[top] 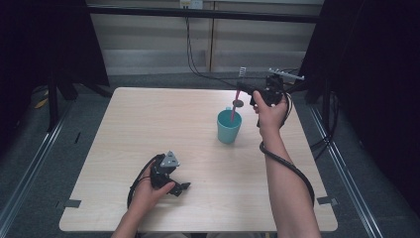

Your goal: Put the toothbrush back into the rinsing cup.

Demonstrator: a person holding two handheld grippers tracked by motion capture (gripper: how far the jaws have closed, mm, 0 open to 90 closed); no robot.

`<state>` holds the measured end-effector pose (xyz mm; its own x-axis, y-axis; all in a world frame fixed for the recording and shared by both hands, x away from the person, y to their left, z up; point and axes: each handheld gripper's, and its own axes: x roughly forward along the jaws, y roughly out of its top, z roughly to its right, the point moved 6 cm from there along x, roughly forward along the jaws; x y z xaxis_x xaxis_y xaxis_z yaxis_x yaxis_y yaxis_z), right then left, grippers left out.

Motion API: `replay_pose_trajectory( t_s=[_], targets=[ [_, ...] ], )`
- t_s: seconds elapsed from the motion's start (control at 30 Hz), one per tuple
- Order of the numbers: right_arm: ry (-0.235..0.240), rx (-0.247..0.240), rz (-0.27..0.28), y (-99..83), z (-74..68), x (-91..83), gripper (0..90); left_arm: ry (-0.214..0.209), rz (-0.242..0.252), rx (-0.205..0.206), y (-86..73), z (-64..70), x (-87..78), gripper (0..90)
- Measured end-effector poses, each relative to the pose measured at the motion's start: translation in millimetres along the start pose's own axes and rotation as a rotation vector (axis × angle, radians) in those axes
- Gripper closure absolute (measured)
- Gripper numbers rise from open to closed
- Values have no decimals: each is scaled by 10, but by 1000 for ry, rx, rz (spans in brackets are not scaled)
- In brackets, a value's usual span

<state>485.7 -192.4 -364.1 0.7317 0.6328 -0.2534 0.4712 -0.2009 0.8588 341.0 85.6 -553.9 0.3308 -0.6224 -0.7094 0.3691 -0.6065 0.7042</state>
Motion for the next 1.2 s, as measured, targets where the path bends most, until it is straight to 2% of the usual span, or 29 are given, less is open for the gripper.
replay_pose_trajectory(
  t_s=[0.37,0.83,1.2],
  targets=[
    [-22,3,1,-67,79,63,834,5,5,1,1,0,4,1],
    [-26,15,-24,-319,149,170,833,3,3,3,0,-1,2,1],
    [-40,26,-36,-523,241,169,832,3,5,1,1,1,4,1]
  ],
)
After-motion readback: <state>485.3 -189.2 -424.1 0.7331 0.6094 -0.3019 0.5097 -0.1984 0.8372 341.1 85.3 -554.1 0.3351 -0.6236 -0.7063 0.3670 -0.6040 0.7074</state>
